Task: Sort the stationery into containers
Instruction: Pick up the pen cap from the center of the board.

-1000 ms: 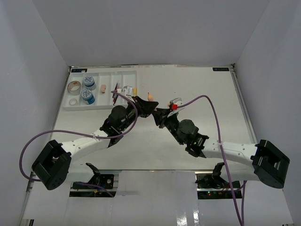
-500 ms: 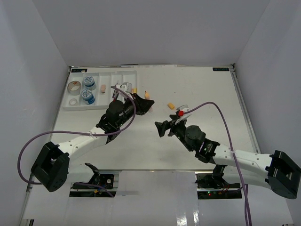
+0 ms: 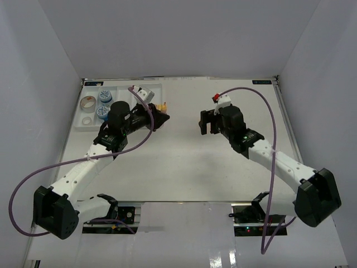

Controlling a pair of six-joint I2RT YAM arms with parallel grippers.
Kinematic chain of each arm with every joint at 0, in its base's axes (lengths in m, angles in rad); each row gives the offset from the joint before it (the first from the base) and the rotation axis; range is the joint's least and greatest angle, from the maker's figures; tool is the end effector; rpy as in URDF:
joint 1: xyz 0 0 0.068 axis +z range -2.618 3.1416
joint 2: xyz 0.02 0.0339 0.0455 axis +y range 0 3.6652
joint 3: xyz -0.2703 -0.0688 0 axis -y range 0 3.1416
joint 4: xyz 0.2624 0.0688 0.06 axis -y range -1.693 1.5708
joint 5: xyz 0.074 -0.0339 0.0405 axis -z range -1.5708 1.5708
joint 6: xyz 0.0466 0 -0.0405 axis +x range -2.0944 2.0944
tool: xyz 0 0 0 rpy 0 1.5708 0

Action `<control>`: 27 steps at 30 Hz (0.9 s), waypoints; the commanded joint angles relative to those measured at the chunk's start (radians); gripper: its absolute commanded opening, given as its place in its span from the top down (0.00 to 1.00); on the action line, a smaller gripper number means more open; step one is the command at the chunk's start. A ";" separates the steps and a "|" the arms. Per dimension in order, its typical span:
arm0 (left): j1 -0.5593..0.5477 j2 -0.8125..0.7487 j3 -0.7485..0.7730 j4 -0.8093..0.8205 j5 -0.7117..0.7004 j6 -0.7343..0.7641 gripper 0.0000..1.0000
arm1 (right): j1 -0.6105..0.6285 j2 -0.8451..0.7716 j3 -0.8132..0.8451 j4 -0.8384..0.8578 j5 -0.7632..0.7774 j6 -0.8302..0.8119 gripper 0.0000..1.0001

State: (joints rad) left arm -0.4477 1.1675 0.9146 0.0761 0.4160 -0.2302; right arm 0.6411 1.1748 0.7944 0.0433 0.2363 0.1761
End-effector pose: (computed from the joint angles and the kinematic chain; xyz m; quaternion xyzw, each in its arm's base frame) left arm 0.2603 -0.1459 0.3340 0.2132 0.7314 -0.3582 0.5397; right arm 0.2423 0.1672 0.2817 -0.1203 0.8039 0.1400 0.5653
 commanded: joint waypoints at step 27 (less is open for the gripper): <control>-0.002 -0.109 -0.122 -0.113 0.133 0.252 1.00 | -0.143 0.895 0.758 -0.422 -0.215 -0.349 0.27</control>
State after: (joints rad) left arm -0.4480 1.0634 0.7757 -0.0299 0.5564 0.0055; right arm 0.5041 2.0514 1.5002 -0.3664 0.0292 -0.1478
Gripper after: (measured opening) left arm 0.287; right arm 0.741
